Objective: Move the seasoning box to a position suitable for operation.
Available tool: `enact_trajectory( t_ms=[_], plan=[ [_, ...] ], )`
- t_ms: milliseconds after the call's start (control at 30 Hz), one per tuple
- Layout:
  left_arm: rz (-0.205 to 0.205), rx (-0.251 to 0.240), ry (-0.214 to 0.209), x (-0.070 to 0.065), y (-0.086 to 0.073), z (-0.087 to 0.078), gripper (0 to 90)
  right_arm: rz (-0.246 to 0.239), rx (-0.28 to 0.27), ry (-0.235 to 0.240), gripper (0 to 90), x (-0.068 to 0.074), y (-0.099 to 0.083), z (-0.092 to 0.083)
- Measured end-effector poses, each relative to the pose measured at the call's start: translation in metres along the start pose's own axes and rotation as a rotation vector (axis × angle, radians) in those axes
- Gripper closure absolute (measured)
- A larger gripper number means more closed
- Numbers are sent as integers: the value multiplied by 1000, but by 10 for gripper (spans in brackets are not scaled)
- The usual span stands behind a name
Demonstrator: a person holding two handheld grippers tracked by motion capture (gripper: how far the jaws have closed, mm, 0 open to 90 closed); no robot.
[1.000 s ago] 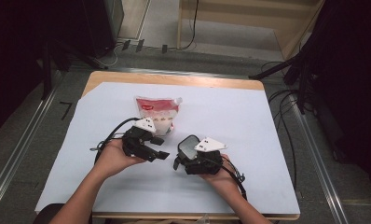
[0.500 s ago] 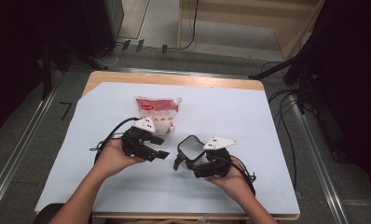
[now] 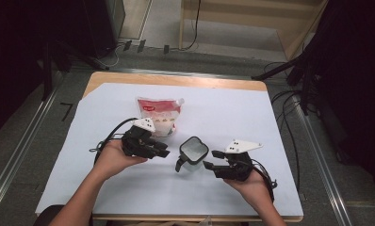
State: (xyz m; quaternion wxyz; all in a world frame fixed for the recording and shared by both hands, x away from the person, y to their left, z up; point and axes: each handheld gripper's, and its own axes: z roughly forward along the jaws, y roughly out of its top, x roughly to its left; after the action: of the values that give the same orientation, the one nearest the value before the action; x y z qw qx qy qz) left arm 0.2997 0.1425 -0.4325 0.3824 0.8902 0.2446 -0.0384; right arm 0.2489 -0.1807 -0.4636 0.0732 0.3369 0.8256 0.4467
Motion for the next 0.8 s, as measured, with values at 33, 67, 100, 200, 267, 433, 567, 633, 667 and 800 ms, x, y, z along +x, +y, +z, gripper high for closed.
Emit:
enact_trajectory(
  t_ms=[33, 67, 100, 200, 267, 433, 567, 633, 667, 800],
  plan=[
    [1, 1, -5, 1, 0, 1, 766, 16, 2, 3, 521, -1, 0, -1],
    [7, 0, -11, 0, 0, 2, 806, 21, 1, 2, 549, -2, 0, -1],
    [18, 4, -10, -1, 0, 3, 845, 18, 1, -1, 583, -3, 0, -2],
    [35, 40, -17, -4, 1, 8, 900, 2, 24, -17, 694, -2, 0, 0],
    [32, 30, -46, -5, 1, 13, 900, 6, 39, -12, 785, -2, 0, 0],
    [36, 44, -48, -10, 3, 24, 900, 58, 60, 1, 900, -3, -1, 3],
    [51, 52, -41, -13, 3, 28, 900, 88, 71, 4, 900, -3, 0, 7],
    [49, 46, -37, -14, 4, 30, 900, 68, 62, -6, 900, -1, 1, 7],
    [48, 45, -38, -15, 4, 32, 900, 66, 55, -2, 900, -1, 1, 7],
    [74, 70, -35, -17, 6, 37, 900, 70, 55, 2, 900, -2, 2, 9]
  ],
)
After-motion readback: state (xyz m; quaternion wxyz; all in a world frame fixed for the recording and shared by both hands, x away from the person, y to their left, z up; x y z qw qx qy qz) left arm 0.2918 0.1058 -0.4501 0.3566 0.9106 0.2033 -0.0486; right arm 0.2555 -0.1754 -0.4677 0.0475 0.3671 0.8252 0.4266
